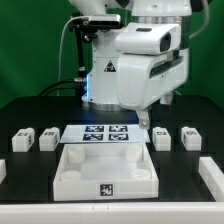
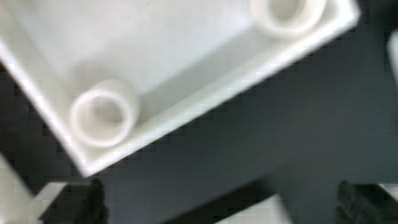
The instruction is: Assemble one leg
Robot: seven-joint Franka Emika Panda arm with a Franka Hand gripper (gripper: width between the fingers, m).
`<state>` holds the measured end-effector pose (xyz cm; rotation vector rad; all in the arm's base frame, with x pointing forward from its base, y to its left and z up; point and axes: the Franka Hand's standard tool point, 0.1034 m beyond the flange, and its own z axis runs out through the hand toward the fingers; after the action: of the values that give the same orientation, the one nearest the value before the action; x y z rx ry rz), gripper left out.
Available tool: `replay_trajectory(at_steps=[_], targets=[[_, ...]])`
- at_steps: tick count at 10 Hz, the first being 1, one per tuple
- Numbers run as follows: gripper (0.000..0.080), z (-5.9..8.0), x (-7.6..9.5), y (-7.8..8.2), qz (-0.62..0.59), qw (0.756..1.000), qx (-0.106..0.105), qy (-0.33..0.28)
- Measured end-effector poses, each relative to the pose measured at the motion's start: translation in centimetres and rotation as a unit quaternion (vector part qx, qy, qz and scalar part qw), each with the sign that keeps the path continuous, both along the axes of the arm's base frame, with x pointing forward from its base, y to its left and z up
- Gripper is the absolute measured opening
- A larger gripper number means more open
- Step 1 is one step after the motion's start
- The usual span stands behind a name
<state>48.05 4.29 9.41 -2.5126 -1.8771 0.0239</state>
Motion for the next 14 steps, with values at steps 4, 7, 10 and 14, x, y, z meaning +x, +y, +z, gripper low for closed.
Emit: replay_trajectory(at_steps=[4,7,10,14], targets=[[0.065,-5.9,-4.8,-6.2,0.176,0.984,0.019,0.014],[0.065,-8.6,-5.3,-6.2,0.158,0.987,0.027,0.02],[0.0507,-8.8,-5.2,-6.7,0.153,0.987,0.028,0.024],[0.0079,-8.9,-5.2,-6.7,0.153,0.988,0.028,0.024]])
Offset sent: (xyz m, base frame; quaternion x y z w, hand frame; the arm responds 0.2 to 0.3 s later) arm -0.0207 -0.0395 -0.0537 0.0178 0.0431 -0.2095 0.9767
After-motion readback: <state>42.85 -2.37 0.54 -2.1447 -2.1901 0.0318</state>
